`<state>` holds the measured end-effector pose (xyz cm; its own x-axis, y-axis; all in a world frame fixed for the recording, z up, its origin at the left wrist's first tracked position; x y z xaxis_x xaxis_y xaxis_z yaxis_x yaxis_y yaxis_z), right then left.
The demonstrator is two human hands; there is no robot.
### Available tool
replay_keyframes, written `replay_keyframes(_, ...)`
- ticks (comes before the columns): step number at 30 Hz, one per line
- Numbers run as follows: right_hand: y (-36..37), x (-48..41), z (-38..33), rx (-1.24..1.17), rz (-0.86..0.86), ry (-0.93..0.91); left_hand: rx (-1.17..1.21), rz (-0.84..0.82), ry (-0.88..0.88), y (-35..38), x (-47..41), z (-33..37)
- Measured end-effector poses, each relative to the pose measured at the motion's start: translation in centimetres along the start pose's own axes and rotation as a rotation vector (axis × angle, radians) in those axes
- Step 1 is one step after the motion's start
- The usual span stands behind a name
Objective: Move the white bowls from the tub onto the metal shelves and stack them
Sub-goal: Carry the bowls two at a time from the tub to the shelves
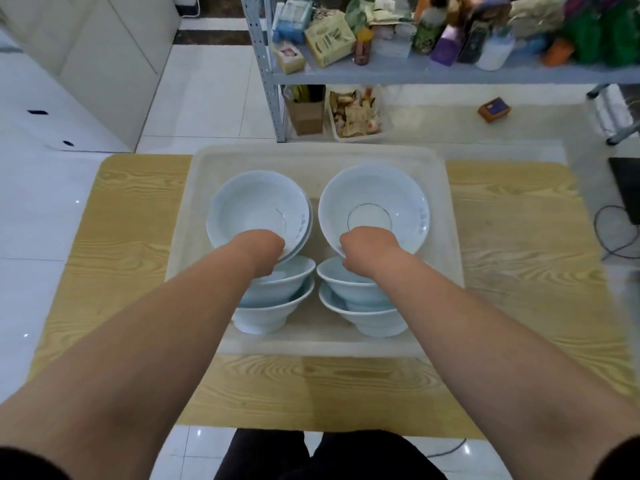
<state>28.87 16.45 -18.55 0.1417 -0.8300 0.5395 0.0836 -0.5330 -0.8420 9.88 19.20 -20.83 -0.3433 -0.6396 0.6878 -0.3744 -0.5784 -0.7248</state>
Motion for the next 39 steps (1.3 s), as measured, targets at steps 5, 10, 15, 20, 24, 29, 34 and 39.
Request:
replay_keyframes(5,-0.4,1.1,0.0,0.003,0.031,-0.022,0.036,0.122,-0.058,-1.2,2.0,-0.6)
replay_keyframes(10,-1.5,3.2,0.5,-0.107,0.105,-0.005,-0.016,0.208,-0.072,-2.1,4.4,-0.1)
replay_keyframes(15,-2.9,6.3,1.6,-0.137,0.315,0.007,0.007,0.389,-0.15,-3.9,8.0,-0.4)
replay_keyframes(20,-3.7,10.3,1.0,-0.122,0.54,-0.131,0.049,0.636,-0.257,-4.5,14.9,-0.9)
replay_keyframes(24,-4.4,12.7,-2.4,-0.215,0.776,-0.375,0.009,0.798,-0.367,-2.4,22.9,-1.9)
replay_keyframes(29,-5.9,15.0,-9.7,-0.228,0.871,-0.627,0.104,0.784,-0.602,3.8,32.3,-2.6)
replay_keyframes(34,-4.7,17.7,-20.3,-0.17,0.849,-0.905,0.219,0.726,-0.879,13.7,42.6,-3.4)
replay_keyframes(39,-1.5,22.4,-32.9,-0.094,0.737,-1.157,0.328,0.71,-1.121,24.3,52.8,-1.3)
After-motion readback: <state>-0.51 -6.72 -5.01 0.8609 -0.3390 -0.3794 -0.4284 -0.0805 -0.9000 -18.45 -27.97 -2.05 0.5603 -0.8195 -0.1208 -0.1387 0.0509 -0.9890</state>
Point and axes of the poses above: each hand's wrist, its own x-axis away from the middle knuckle, its own y-axis out of the palm, z = x × y, the point moved 4 cm from there along -x, towards the middle knuckle, and after that the axes turned 6 degrees about y, right-handed, at the moved point
